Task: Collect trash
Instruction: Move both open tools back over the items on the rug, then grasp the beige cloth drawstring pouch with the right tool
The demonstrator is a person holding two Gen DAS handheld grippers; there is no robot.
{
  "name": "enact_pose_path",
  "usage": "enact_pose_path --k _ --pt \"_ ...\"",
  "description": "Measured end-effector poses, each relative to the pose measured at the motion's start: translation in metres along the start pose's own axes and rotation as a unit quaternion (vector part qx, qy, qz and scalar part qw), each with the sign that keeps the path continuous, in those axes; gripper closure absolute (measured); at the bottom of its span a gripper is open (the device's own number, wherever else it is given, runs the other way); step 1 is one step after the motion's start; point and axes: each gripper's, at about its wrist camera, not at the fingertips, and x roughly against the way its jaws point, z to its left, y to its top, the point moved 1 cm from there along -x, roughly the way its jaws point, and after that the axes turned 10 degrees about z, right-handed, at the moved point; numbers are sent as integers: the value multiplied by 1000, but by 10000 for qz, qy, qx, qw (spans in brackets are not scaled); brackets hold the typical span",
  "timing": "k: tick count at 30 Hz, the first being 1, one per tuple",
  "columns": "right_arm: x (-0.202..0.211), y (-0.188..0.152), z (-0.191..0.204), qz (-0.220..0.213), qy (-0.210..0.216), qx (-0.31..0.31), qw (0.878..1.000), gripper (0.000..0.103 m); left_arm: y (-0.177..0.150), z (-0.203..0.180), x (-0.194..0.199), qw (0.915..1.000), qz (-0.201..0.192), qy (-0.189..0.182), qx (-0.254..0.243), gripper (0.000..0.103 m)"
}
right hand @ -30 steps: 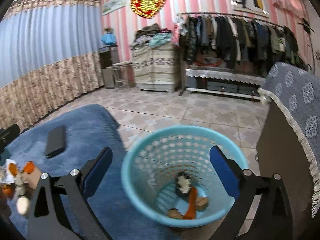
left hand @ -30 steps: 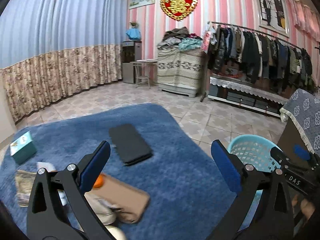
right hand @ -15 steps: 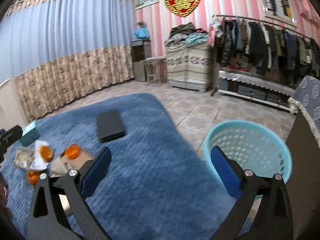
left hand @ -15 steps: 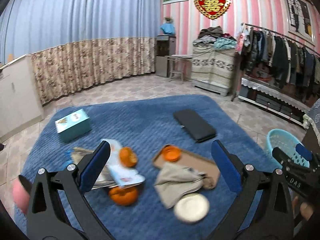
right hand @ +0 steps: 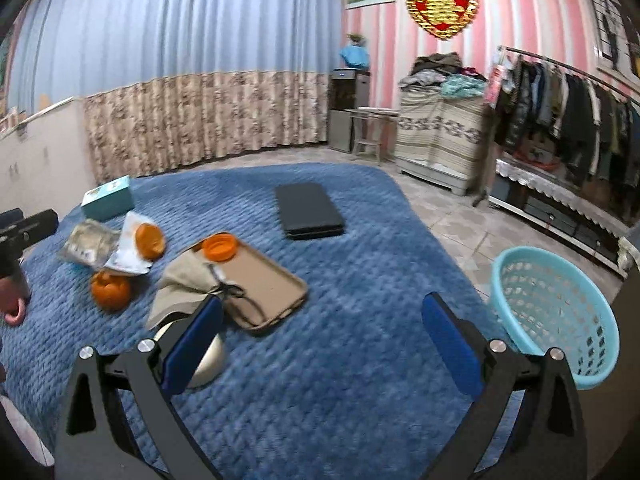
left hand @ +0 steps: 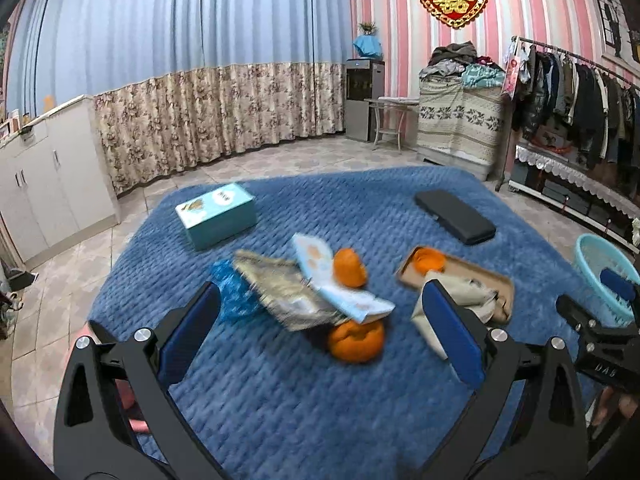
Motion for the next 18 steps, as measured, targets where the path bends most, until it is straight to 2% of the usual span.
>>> enact_pose_path --k 3,9,13,17,18 --pt "-2 -3 10 41 142 106 9998 6 -12 10 -2 10000 62 -3 23 6" --pt "-20 -5 23 332 159 300 9989 6 -29 21 -10 9997 221 -101 100 6" --pt "-35 7 23 484 471 107 9977 6 -33 28 -12 9997 239 -19 79 6" --pt "-52 23 38 527 597 378 9961 8 -31 37 -12 9995 209 23 239 6" --pt "-58 27 43 571 648 491 9951 12 -29 40 -12 9993 233 3 294 6"
